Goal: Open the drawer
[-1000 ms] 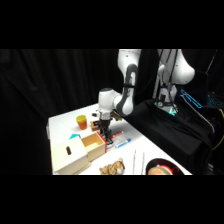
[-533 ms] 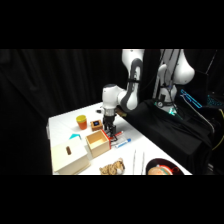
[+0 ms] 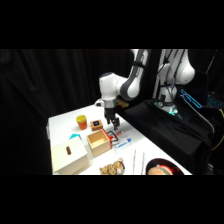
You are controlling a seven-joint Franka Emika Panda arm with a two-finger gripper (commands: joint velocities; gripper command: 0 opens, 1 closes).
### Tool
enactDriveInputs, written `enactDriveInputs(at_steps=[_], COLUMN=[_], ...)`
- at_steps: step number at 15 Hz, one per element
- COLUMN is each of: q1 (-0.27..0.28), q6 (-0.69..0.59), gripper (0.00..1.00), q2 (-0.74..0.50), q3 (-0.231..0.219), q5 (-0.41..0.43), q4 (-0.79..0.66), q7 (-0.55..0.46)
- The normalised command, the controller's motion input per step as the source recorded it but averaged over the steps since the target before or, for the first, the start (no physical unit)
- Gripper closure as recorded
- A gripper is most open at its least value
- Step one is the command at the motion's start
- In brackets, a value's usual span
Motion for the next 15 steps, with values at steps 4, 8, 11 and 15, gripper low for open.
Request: enactDriveInputs(at_steps=[4,8,11,15], q1=[0.254,0.205,0.16,0.129], q6=[-0.45,-0.39,-0.33,-0.28], gripper=[0.0,0.0,0.0,0.0], q2=[-0.47,-0.38,-0.28,-0.19], q3=[-0.249,-0.22,-0.171,-0.125], q5=[0.089,0.012,-0.036,-0.058], q4=[-0.06,0.01,0.08,0.11], q7=[-0.07,0.02,0.08,0.14])
